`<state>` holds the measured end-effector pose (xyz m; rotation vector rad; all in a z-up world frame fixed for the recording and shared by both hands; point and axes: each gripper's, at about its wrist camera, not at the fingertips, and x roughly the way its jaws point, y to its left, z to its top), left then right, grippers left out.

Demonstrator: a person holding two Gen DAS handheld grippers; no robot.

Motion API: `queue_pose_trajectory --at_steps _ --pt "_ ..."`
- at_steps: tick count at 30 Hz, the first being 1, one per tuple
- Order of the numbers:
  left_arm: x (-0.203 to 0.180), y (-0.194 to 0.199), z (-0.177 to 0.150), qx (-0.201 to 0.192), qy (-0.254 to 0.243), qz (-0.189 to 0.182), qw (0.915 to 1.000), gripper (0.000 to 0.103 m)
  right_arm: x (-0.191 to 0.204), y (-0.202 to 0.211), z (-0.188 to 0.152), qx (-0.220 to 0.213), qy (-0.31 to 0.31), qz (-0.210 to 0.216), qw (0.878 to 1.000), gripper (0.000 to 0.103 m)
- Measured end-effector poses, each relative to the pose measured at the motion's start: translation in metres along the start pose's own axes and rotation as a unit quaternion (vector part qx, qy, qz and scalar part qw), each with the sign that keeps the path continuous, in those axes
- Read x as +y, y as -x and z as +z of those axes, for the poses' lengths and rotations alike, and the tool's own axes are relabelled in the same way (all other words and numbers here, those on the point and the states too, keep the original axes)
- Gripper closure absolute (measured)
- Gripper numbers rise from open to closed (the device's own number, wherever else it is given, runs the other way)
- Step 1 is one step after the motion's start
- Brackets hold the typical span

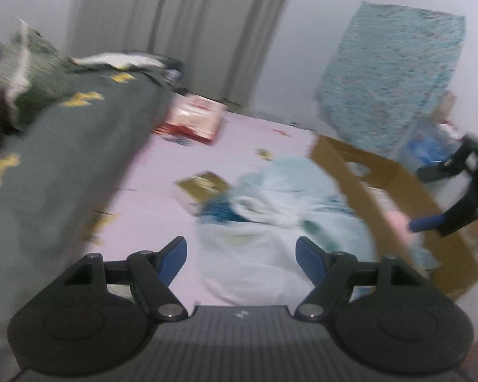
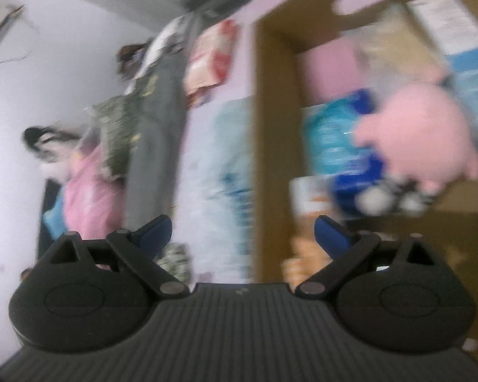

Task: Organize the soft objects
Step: 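Grasp the gold LC box with the right tool while the left tool grasps the green scrunchie, then carry the gold box into the cardboard box with the right tool and release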

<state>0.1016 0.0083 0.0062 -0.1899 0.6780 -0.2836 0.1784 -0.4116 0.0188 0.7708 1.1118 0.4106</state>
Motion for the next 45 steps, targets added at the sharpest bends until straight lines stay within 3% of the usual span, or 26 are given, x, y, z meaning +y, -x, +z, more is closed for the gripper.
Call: queue_pose_trajectory --at_steps 4,11,15,20,25,29,32,35,39,45 --pt "0.012 0.010 -0.011 -0.022 -0.023 0.068 0.9972 0.027 0.044 -0.033 0.004 0.032 0.045 0.035 0.998 0.006" --pt "0.041 0.016 -0.035 0.014 -0.011 0.108 0.9940 0.027 0.111 -0.115 -0.003 0.114 0.109 0.076 0.985 0.007" --pt "0.053 0.005 -0.036 0.037 0.002 0.127 0.9912 0.028 0.151 -0.155 -0.001 0.116 0.197 0.025 0.973 0.007" --pt "0.054 -0.025 -0.039 0.073 -0.018 0.146 0.9864 0.033 0.176 -0.203 0.031 0.094 0.265 -0.071 0.957 0.007" --pt "0.059 -0.049 -0.043 0.105 -0.019 0.156 0.9821 0.033 0.184 -0.261 0.057 0.108 0.319 -0.150 0.930 0.003" --pt "0.056 -0.051 -0.044 0.095 -0.032 0.162 0.9817 0.037 0.178 -0.308 0.062 0.147 0.346 -0.194 0.906 0.002" --pt "0.057 -0.052 -0.043 0.089 -0.033 0.163 0.9821 0.048 0.167 -0.327 0.059 0.167 0.345 -0.211 0.899 0.002" --pt "0.060 -0.052 -0.042 0.082 -0.029 0.159 0.9835 0.063 0.167 -0.326 0.055 0.161 0.371 -0.219 0.888 0.006" --pt "0.061 -0.050 -0.040 0.075 -0.017 0.153 0.9852 0.074 0.166 -0.321 0.053 0.148 0.393 -0.226 0.879 0.031" --pt "0.057 -0.042 -0.036 0.059 -0.019 0.159 0.9854 0.079 0.166 -0.308 0.057 0.131 0.381 -0.195 0.894 0.032"
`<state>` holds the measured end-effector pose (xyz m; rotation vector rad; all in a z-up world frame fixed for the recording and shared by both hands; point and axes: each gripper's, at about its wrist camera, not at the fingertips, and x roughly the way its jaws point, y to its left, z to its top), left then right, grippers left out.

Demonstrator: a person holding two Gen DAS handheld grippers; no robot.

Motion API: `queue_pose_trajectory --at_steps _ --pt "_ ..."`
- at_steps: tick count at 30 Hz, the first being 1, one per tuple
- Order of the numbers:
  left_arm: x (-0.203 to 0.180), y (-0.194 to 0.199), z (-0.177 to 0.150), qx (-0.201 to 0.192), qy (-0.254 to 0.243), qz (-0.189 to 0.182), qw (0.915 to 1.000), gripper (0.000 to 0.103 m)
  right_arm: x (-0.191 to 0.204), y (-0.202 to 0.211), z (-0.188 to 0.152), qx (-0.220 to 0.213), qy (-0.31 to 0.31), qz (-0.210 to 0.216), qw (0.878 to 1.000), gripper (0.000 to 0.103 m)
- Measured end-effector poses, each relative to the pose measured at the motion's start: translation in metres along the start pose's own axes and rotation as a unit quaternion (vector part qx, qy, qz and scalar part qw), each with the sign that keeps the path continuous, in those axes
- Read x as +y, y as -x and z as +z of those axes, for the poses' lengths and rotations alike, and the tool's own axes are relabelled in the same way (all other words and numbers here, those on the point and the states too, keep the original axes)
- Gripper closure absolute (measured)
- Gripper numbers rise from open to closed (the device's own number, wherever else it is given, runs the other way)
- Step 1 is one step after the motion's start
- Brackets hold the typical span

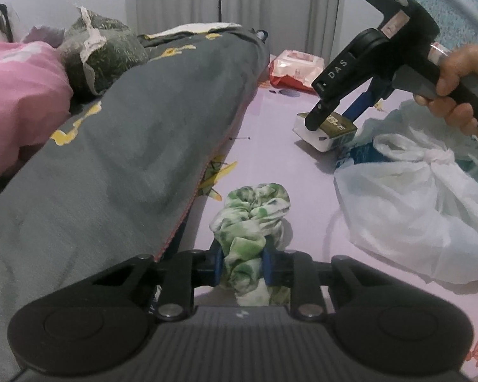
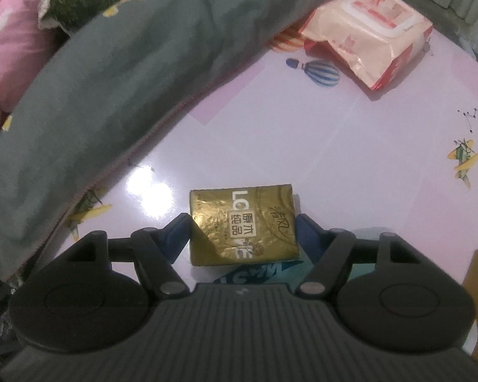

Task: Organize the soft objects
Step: 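Carry the gold box into the cardboard box with the right tool and release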

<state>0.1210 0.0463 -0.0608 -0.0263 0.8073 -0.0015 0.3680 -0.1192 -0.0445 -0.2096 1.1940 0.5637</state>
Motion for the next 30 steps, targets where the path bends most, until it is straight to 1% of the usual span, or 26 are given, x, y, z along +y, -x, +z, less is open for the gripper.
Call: queue_pose_trajectory --at_steps 3,6,10,12,13,15,18,21,24,25,27,30 --pt "0.002 0.009 0.003 -0.012 0.008 -0.002 0.9999 0.080 -0.002 0.015 -0.002 -0.023 -0.010 0.014 1.000 0.032" --pt "0.005 0.019 0.010 -0.025 0.014 -0.008 0.9996 0.080 -0.009 0.043 -0.006 -0.058 -0.030 0.040 0.997 0.032" --pt "0.007 0.029 0.025 -0.043 0.016 -0.024 0.9987 0.080 -0.029 0.103 -0.026 -0.115 -0.069 0.085 0.987 0.032" --pt "0.007 0.037 0.033 -0.058 0.017 -0.037 0.9975 0.080 -0.044 0.141 -0.049 -0.144 -0.093 0.103 0.980 0.032" --pt "0.006 0.039 0.037 -0.064 0.018 -0.044 0.9968 0.080 -0.051 0.159 -0.062 -0.157 -0.103 0.106 0.976 0.032" --pt "0.003 0.045 0.045 -0.077 0.021 -0.064 0.9948 0.080 -0.069 0.197 -0.094 -0.184 -0.120 0.100 0.970 0.032" --pt "-0.008 0.048 0.055 -0.083 0.023 -0.101 0.9911 0.080 -0.096 0.240 -0.152 -0.210 -0.151 0.073 0.963 0.032" --pt "-0.026 0.048 0.064 -0.086 0.013 -0.132 0.9874 0.080 -0.123 0.264 -0.217 -0.209 -0.189 0.031 0.959 0.031" --pt "-0.049 0.048 0.069 -0.086 -0.005 -0.154 0.9843 0.080 -0.146 0.267 -0.274 -0.179 -0.226 -0.015 0.957 0.031" --pt "-0.057 0.048 0.070 -0.086 -0.011 -0.159 0.9834 0.080 -0.154 0.264 -0.291 -0.162 -0.237 -0.031 0.957 0.031" --pt "-0.072 0.048 0.072 -0.085 -0.024 -0.169 0.9817 0.079 -0.163 0.255 -0.314 -0.133 -0.244 -0.064 0.958 0.031" --pt "-0.094 0.051 0.073 -0.084 -0.045 -0.179 0.9793 0.079 -0.169 0.236 -0.343 -0.087 -0.241 -0.100 0.961 0.031"
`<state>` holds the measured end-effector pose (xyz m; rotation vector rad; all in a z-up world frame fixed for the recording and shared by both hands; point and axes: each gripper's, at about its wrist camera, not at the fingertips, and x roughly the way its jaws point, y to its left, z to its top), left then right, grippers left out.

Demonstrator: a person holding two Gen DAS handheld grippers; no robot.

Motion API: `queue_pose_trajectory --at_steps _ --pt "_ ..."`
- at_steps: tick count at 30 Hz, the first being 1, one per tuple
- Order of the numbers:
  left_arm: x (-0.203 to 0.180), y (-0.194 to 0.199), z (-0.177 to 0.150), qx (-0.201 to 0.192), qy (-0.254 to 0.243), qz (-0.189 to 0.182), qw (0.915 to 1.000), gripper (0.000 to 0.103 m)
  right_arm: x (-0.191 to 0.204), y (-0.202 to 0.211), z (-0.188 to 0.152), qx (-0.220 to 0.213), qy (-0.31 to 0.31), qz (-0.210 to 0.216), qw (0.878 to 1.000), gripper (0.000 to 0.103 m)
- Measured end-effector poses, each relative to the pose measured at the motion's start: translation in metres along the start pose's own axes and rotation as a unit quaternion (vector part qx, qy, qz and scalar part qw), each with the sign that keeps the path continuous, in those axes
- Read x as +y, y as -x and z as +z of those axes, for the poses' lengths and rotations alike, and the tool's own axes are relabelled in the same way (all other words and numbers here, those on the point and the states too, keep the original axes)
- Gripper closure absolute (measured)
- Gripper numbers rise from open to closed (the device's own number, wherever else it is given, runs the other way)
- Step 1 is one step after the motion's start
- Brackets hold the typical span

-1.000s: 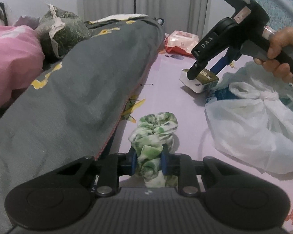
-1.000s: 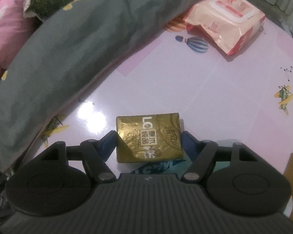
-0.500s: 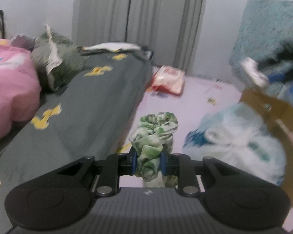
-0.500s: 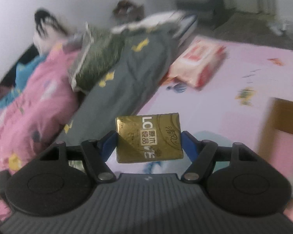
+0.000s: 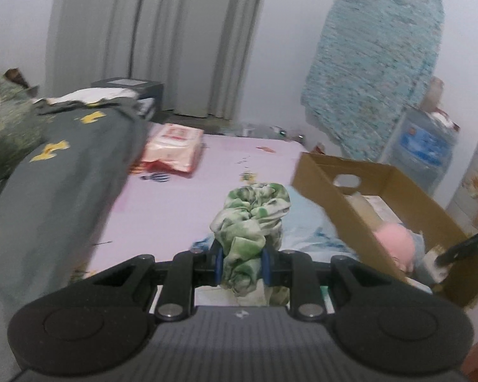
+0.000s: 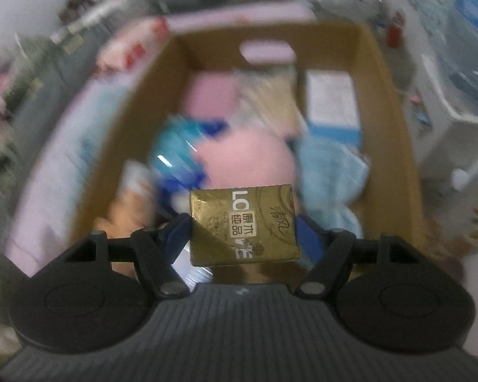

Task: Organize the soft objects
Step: 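Carry the gold box into the cardboard box with the right tool and release, then carry the green scrunchie with the left tool into the box and release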

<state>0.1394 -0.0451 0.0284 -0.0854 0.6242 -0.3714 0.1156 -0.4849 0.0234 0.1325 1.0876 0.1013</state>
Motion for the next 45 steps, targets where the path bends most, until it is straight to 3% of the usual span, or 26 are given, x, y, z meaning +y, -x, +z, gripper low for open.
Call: queue_pose_trajectory --at_steps 5,8,12,17,22,26,29,31,32,36,41,45 --pt "-0.029 -0.007 -0.001 0.009 -0.022 -0.012 0.9996 0.079 -0.015 -0.028 -0.021 0.055 0.011 0.003 0.998 0.030" --pt "-0.044 -0.012 0.000 0.016 -0.036 -0.018 0.9991 0.079 -0.013 -0.030 -0.017 0.064 -0.001 0.036 0.997 0.021" --pt "-0.067 -0.019 0.012 0.018 -0.063 -0.040 0.9971 0.079 -0.024 -0.011 -0.014 0.019 -0.040 0.084 0.995 0.018" --pt "-0.115 -0.033 0.031 0.040 -0.104 -0.108 0.9879 0.078 -0.040 0.049 -0.028 -0.100 -0.109 0.133 0.980 0.014" --pt "-0.184 -0.078 0.043 0.142 -0.153 -0.204 0.9564 0.077 -0.045 0.111 -0.071 -0.226 -0.150 0.105 0.957 0.003" --pt "-0.242 -0.116 0.039 0.196 -0.177 -0.250 0.9313 0.074 -0.047 0.137 -0.113 -0.275 -0.184 0.079 0.940 0.001" --pt "-0.279 -0.138 0.027 0.227 -0.185 -0.280 0.9142 0.061 -0.053 0.143 -0.145 -0.288 -0.219 0.062 0.930 0.001" --pt "-0.296 -0.150 0.015 0.257 -0.195 -0.279 0.9047 0.037 -0.060 0.143 -0.165 -0.286 -0.243 0.046 0.926 0.001" --pt "-0.300 -0.154 0.009 0.268 -0.199 -0.271 0.9028 0.034 -0.063 0.142 -0.174 -0.285 -0.257 0.040 0.922 0.001" --pt "-0.288 -0.135 0.007 0.242 -0.189 -0.266 0.9137 0.032 -0.083 0.130 -0.201 -0.280 -0.322 0.066 0.902 0.001" --pt "-0.240 -0.093 0.033 0.164 -0.157 -0.247 0.9420 0.021 -0.091 0.116 -0.206 -0.279 -0.360 0.103 0.884 0.001" --pt "-0.187 -0.051 0.049 0.094 -0.124 -0.204 0.9666 0.013 -0.079 0.110 -0.194 -0.306 -0.356 0.129 0.873 0.001"
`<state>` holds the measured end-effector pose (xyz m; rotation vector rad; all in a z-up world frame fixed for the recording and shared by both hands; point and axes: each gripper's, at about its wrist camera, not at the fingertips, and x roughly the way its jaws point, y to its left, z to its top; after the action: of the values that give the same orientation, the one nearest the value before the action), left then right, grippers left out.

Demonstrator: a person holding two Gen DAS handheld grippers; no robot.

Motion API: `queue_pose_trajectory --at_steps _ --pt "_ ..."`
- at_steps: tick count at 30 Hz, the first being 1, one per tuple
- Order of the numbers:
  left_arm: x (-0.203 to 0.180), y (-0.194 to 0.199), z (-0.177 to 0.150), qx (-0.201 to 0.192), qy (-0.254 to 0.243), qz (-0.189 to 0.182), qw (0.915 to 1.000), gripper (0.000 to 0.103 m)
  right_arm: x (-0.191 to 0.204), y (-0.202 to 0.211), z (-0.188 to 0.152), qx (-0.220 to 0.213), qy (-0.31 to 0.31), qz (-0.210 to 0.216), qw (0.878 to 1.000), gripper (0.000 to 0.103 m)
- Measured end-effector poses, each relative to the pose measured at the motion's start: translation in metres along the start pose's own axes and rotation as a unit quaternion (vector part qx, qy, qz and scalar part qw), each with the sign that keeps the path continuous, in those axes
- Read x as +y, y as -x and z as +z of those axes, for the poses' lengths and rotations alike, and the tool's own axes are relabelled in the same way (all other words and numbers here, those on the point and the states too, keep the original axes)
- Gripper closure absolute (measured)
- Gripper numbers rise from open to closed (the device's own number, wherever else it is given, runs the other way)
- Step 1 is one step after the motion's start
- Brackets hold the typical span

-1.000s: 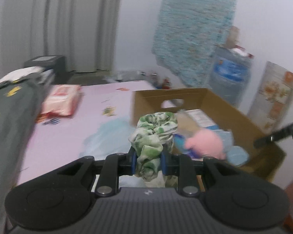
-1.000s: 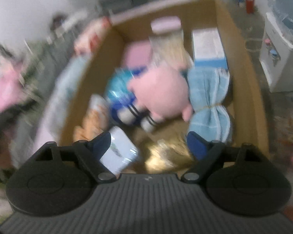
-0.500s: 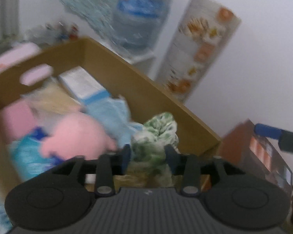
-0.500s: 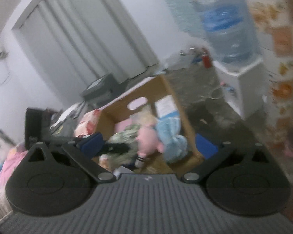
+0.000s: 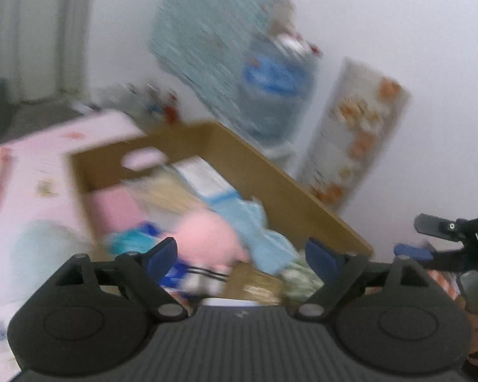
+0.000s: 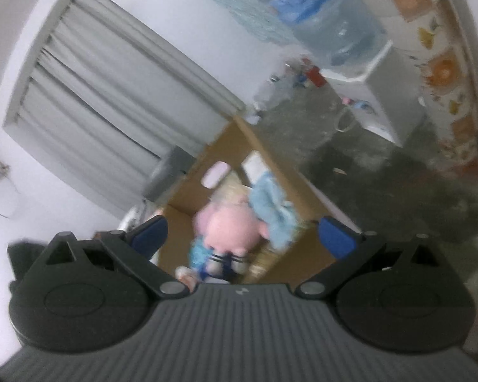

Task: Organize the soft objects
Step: 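Carry the green scrunchie with the left tool into the box and release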

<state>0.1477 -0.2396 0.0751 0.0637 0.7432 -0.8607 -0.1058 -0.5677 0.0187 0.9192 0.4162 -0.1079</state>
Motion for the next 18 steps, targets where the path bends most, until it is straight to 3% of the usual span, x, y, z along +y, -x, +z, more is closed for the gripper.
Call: queue_pose_trajectory --at_steps 4,6,13,18 --pt "0.035 0.065 -0.018 -0.086 0.052 0.086 0.9912 0.003 0.020 -0.025 -0.003 0.006 0.004 0.025 1.000 0.001" --pt "0.051 0.088 -0.032 -0.108 0.075 0.119 0.9842 0.003 0.033 -0.037 -0.006 0.021 0.015 0.025 0.999 0.001" --pt "0.081 0.129 -0.089 -0.105 0.139 0.202 0.9638 0.001 0.096 -0.063 -0.028 0.034 0.101 0.018 0.994 0.001" --pt "0.069 0.133 -0.125 -0.080 0.124 0.217 0.9651 0.000 0.136 -0.062 -0.066 0.021 0.179 -0.031 0.983 0.001"
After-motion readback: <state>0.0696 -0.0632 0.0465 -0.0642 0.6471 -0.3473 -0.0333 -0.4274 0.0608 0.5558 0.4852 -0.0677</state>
